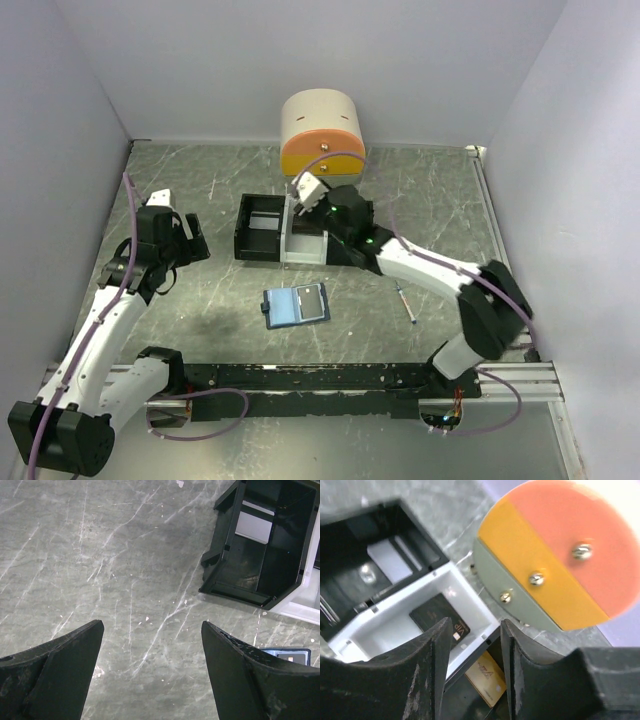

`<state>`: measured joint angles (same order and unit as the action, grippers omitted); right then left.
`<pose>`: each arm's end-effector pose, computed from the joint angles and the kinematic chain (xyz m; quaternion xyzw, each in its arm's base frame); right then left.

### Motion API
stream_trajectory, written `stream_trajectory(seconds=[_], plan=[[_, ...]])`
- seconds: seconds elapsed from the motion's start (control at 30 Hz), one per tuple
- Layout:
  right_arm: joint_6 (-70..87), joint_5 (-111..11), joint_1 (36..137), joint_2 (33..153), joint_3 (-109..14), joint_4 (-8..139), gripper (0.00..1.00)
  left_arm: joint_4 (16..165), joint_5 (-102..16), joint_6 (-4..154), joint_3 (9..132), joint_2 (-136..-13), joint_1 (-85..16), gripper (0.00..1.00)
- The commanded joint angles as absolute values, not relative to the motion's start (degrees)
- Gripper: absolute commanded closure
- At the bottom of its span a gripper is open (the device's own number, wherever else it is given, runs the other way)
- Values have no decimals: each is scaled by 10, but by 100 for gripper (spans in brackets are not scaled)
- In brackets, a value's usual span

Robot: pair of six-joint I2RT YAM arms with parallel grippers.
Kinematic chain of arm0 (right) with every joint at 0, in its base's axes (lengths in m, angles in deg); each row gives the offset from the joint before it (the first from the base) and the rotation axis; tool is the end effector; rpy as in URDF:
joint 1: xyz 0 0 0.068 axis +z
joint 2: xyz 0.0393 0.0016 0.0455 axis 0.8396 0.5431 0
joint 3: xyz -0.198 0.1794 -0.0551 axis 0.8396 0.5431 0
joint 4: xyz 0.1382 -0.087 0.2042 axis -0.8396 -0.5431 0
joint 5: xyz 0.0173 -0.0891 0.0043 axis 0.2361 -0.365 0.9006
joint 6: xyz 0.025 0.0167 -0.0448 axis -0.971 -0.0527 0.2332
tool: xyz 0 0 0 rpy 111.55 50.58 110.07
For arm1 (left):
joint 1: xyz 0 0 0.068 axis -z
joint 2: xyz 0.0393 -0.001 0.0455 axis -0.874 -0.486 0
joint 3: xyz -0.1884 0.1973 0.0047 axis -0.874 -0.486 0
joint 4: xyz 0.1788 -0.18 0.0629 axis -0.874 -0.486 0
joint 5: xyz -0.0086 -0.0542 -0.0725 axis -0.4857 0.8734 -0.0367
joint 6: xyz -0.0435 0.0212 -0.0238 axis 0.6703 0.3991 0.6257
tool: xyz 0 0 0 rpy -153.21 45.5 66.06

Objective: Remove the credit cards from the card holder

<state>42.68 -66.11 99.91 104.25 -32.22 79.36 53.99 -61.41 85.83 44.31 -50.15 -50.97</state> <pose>0.2777 0.2500 0.2648 -0.4298 0.6868 0.0180 0.5859 0.1859 -0.0262 0.2872 -0.1353 0.8924 -0.0408 0.4286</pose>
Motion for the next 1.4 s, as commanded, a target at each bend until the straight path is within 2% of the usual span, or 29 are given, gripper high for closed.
stream_trajectory(seconds=[0.0, 0.1, 0.13, 0.2, 0.23, 0.27, 0.37, 0.53, 0.7, 0.83, 0.93, 1.03, 1.13, 1.27, 1.3, 1.37], plan=[[250, -719, 991, 941, -234, 907, 50, 545, -604, 847, 442, -485, -510, 9], [120, -803, 979, 874, -175, 904, 25, 550, -596, 844, 439, -477, -509, 8], [78, -803, 974, 856, -162, 887, 20, 552, -593, 844, 438, -474, -508, 8], [30, -763, 968, 821, -145, 844, 13, 551, -593, 842, 438, -472, -508, 8], [9, -743, 968, 808, -140, 823, 4, 548, -595, 843, 441, -472, -507, 7], [-8, -720, 968, 797, -132, 805, 0, 546, -596, 843, 441, -470, -507, 6], [-48, -647, 967, 768, -113, 773, 0, 550, -588, 842, 439, -464, -506, 4], [-122, -556, 967, 721, -33, 828, 0, 564, -553, 818, 434, -456, -506, 4], [-191, -523, 967, 719, 11, 832, 1, 607, -433, 794, 421, -459, -504, 8], [-243, -495, 967, 745, 30, 839, 6, 635, -296, 827, 400, -475, -502, 11], [-284, -452, 967, 774, 40, 858, 14, 698, -229, 926, 366, -473, -472, 16], [-313, -441, 968, 807, 50, 866, 25, 785, -270, 1005, 326, -447, -380, 15], [-324, -445, 967, 842, 44, 851, 38, 839, -327, 1056, 306, -475, -283, 18], [-328, -423, 968, 877, 35, 852, 66, 867, -408, 1090, 299, -561, -185, 22], [-329, -415, 968, 888, 33, 854, 69, 866, -437, 1101, 299, -579, -167, 23], [-331, -398, 967, 903, 28, 855, 69, 883, -467, 1122, 297, -613, -145, 25]])
